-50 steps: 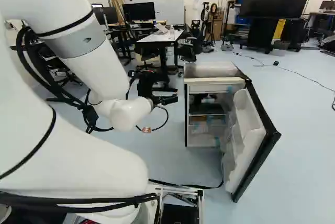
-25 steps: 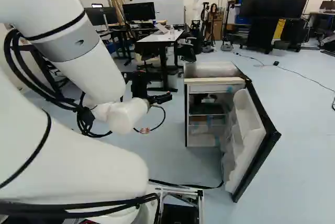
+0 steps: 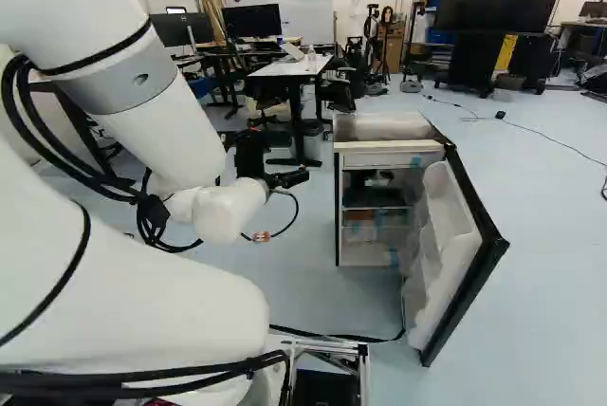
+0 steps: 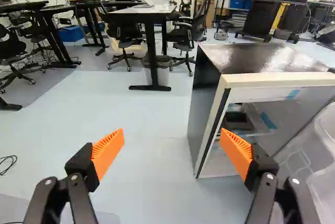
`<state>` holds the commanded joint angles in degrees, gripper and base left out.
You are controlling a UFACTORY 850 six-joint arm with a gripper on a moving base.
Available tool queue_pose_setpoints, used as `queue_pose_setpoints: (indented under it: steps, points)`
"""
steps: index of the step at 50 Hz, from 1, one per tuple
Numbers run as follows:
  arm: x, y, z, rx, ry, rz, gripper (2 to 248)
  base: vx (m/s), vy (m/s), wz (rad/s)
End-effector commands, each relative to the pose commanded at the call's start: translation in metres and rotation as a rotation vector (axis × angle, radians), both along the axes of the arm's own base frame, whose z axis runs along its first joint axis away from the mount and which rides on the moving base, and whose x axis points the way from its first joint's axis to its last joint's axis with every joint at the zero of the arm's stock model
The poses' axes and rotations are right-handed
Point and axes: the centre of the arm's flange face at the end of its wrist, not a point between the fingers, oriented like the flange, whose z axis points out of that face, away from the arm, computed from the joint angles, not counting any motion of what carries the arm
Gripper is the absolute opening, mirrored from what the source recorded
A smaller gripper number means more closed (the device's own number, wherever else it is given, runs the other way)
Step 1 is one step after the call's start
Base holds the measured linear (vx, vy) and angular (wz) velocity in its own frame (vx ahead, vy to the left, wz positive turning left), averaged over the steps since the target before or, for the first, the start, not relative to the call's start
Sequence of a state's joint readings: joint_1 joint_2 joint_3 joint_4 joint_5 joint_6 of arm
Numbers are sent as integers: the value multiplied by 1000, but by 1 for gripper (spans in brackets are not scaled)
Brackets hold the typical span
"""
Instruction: Open the fridge door
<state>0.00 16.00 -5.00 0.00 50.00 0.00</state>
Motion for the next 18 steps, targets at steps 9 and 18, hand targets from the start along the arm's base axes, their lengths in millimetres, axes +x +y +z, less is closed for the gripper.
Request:
queue_pose_setpoints:
  steps: [9,18]
  points:
    - [0,0,0,0,0,0,247,0,0,0]
    - [0,0,0,0,0,0,247,0,0,0]
